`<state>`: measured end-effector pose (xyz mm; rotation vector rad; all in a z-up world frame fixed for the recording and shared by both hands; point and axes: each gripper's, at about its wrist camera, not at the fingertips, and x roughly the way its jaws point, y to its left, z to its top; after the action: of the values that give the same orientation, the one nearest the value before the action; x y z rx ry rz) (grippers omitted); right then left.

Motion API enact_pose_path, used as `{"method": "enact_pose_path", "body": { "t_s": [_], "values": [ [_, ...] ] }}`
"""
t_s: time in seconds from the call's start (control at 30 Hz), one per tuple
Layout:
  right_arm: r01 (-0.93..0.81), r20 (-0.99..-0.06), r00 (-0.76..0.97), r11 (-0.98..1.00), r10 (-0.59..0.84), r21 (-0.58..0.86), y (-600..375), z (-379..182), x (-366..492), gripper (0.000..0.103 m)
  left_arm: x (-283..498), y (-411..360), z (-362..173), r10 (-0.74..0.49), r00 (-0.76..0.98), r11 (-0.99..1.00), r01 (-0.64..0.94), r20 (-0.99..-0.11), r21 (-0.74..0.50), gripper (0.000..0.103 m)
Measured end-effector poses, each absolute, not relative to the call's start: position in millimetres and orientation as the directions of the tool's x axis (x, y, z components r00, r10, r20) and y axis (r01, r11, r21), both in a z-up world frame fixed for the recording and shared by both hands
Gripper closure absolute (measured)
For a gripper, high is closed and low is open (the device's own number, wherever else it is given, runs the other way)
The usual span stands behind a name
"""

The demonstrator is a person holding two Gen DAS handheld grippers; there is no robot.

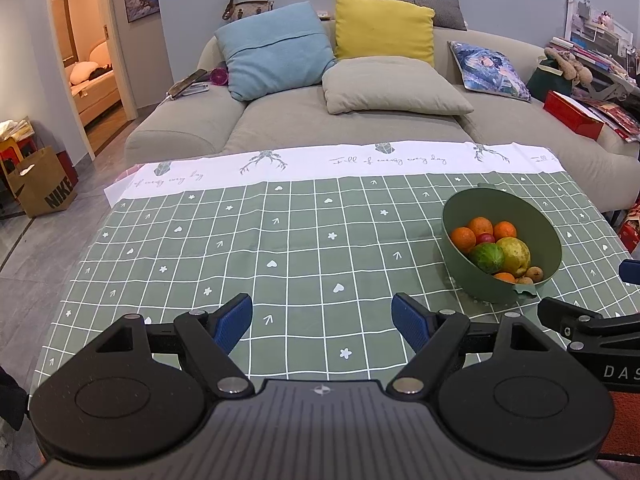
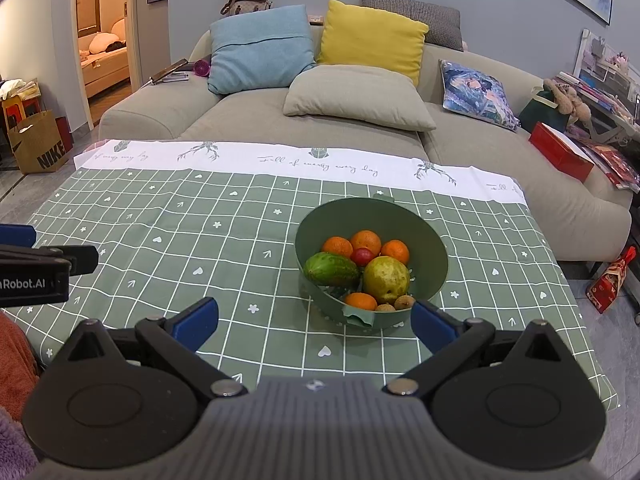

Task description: Organize fruits

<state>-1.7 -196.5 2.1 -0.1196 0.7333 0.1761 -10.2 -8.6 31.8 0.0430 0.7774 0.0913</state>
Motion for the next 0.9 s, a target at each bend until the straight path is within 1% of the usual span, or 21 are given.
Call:
{"method": "enact_pose_path", "body": {
  "t_s": [0.9],
  "values": [
    [-0.202, -0.675, 0.729, 0.978, 0.117, -0.048, -196.1, 2.8, -1.6, 0.005, -11.8, -10.5, 32.7, 0.102, 0.708, 0.995, -0.068, -0.699, 0.077, 0.010]
  ]
}}
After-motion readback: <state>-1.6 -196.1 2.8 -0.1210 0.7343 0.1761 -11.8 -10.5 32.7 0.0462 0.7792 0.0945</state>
